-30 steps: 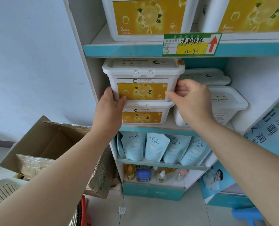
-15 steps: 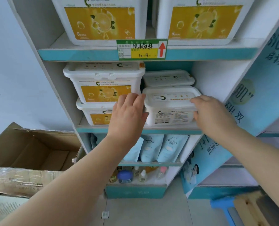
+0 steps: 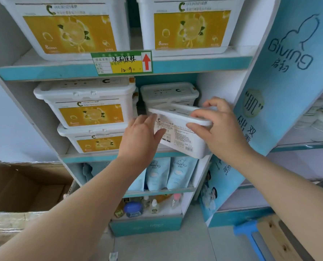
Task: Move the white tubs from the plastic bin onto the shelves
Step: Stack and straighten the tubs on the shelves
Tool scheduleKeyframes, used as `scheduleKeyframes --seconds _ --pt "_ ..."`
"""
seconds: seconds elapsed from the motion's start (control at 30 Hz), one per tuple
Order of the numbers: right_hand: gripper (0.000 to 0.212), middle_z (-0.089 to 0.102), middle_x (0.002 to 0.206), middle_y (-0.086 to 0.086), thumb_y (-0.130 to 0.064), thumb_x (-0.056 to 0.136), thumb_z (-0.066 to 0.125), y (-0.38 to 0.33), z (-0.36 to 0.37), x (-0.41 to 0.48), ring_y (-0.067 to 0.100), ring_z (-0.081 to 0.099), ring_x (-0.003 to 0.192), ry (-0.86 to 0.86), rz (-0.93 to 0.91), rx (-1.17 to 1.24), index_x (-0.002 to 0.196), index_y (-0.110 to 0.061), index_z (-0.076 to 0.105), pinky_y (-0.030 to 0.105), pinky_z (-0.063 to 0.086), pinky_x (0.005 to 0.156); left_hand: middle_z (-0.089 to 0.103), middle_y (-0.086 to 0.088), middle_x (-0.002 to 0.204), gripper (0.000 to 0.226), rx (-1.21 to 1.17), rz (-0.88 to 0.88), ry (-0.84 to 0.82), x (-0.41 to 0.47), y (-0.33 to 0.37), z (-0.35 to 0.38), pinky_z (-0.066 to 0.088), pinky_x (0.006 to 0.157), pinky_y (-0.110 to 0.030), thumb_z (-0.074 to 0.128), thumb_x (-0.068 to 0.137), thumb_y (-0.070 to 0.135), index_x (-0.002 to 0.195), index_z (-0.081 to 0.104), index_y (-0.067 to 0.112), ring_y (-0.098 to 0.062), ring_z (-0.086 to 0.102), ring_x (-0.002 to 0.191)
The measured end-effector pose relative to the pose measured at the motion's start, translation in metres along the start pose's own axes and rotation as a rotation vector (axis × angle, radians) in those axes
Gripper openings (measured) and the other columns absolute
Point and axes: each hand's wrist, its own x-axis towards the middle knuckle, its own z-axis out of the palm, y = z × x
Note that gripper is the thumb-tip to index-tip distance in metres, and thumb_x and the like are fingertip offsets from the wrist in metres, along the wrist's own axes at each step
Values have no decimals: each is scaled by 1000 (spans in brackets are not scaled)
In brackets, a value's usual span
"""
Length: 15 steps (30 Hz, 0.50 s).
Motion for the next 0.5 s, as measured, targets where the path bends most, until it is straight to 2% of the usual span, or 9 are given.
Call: scheduleKeyframes --seconds 0.07,0.13,0.2,0.27,0.33,0.43,0.5 --pt "30 38 142 10 -27 81 72 -4 -8 1 21 25 138 -76 59 43 111 -21 70 16 15 104 55 -9 128 52 -45 3 -40 -1 2 1 38 96 -35 48 97 38 141 42 11 -28 47 118" --pt "35 29 150 10 -31 82 70 -11 -15 3 18 17 142 -152 85 8 117 -27 67 20 14 106 60 -8 113 48 -100 -1 -50 2 3 2 41 84 -33 48 97 39 136 47 11 -26 52 106" --pt "41 30 149 11 -36 82 69 -17 -21 6 19 19 142 -236 106 -66 122 -33 62 24 19 106 56 -2 85 40 -153 -5 -52 5 4 3 36 69 -30 47 97 39 122 55 10 -26 51 85" --pt "48 38 142 12 -38 81 69 -18 -27 10 23 29 137 -320 96 -177 127 -37 56 26 26 102 52 -5 76 37 -186 -6 -60 7 4 2 31 64 -29 45 97 39 113 57 9 -27 46 74" --pt "49 47 135 4 -35 82 68 -16 -31 12 20 41 124 -375 65 -260 128 -35 52 27 33 92 60 -17 88 39 -207 -5 -77 8 3 0 30 64 -29 44 98 39 113 56 5 -32 49 78" --pt "37 52 122 -8 -34 84 67 -11 -34 12 13 47 101 -407 60 -249 116 -29 48 29 39 80 64 -16 102 39 -223 14 -104 7 1 -3 35 67 -30 43 98 39 120 52 8 -30 54 86" --pt "27 58 113 -4 -33 84 67 -8 -37 11 12 52 83 -378 63 -207 103 -25 50 33 44 73 63 -14 118 44 -236 20 -151 7 1 -5 46 81 -34 43 98 40 131 47 11 -30 58 105"
